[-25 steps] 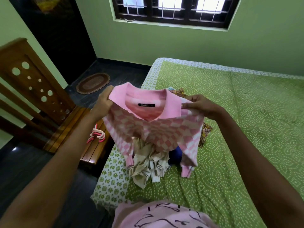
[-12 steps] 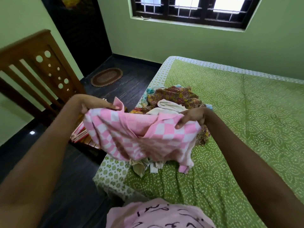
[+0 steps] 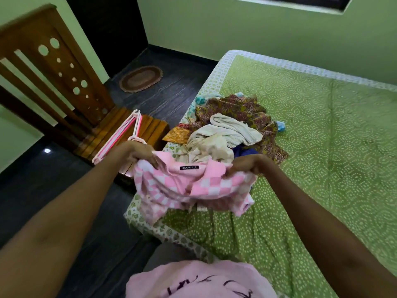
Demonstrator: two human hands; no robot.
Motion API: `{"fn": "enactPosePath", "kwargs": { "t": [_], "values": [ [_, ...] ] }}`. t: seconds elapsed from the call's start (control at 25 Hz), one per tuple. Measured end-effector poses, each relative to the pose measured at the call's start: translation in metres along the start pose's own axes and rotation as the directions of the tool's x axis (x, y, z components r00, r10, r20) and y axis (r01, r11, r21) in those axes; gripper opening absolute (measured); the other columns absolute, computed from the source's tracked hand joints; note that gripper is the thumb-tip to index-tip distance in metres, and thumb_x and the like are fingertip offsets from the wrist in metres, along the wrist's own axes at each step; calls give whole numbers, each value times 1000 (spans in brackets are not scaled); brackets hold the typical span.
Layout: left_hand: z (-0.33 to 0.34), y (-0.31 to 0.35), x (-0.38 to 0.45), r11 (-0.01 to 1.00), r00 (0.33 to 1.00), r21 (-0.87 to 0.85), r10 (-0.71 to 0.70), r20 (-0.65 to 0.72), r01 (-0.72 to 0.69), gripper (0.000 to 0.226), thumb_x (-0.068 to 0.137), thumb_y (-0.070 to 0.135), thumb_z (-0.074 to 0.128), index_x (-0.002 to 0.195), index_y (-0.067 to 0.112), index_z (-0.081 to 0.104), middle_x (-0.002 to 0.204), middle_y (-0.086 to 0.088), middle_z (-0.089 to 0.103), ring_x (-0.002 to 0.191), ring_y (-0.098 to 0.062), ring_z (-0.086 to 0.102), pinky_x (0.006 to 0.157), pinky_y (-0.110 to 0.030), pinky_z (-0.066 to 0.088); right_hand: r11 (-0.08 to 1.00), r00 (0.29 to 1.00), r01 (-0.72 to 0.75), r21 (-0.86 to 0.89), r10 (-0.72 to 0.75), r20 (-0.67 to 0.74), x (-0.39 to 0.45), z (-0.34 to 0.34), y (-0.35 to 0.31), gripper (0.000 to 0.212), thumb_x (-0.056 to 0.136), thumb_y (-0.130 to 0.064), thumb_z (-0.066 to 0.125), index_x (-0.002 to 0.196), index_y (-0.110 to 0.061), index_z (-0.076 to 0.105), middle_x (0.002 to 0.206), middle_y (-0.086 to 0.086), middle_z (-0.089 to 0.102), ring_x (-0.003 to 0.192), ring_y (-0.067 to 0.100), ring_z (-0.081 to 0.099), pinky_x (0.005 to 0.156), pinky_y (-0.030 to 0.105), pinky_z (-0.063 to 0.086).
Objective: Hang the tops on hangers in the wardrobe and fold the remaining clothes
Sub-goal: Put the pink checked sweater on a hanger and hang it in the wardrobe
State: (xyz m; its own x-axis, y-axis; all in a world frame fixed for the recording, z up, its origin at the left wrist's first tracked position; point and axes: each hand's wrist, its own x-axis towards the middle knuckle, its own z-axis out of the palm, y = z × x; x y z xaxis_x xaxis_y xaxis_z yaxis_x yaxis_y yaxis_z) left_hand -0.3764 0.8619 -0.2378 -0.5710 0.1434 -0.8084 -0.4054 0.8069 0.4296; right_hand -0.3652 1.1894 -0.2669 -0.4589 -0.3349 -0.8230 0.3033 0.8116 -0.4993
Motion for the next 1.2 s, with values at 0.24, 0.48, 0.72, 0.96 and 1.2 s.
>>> {"fn": "enactPosePath", "kwargs": {
  "t": [0.24,0.48,0.72,0.96,1.2],
  "values": [
    [-26,29,92,909,790,-45,335,-514,-415,20,78,19,69,79,9,52,80,-6,52,77,-15,45,61,-27,36,931,637,152,331,163,-753,46,-40,4,18,79,-20,71,79,-3,65,69,9,55,61,20,48,50,24,36],
    [-43,26,177,913,853,-199,231,-468,-357,35,78,-2,67,110,-4,54,103,-17,58,89,-18,48,75,-30,39,980,441,31,197,164,-882,119,-24,-32,30,84,-13,64,111,-1,58,124,21,43,115,35,47,93,34,35],
    [-55,-94,195,951,946,-256,89,-311,-173,17,81,-2,62,93,8,54,100,-14,53,87,-23,52,73,-29,39,983,731,96,159,39,-681,230,51,-126,14,80,-2,64,92,3,68,95,14,58,101,32,57,82,28,38],
    [-99,-208,210,911,853,-403,-143,-501,-83,36,82,-8,53,118,-5,56,111,-12,55,102,-25,54,71,-15,36,985,900,144,95,-90,-427,339,84,-245,12,84,-3,59,81,4,68,87,19,67,85,28,61,64,25,35],
    [-162,-293,272,931,737,-364,-259,-625,19,42,90,3,52,132,-2,44,136,-19,44,124,-34,45,101,-37,35,996,899,76,-37,-85,-429,453,81,-304,27,87,-22,62,106,-3,58,115,18,58,98,34,58,71,36,45]
  ]
}}
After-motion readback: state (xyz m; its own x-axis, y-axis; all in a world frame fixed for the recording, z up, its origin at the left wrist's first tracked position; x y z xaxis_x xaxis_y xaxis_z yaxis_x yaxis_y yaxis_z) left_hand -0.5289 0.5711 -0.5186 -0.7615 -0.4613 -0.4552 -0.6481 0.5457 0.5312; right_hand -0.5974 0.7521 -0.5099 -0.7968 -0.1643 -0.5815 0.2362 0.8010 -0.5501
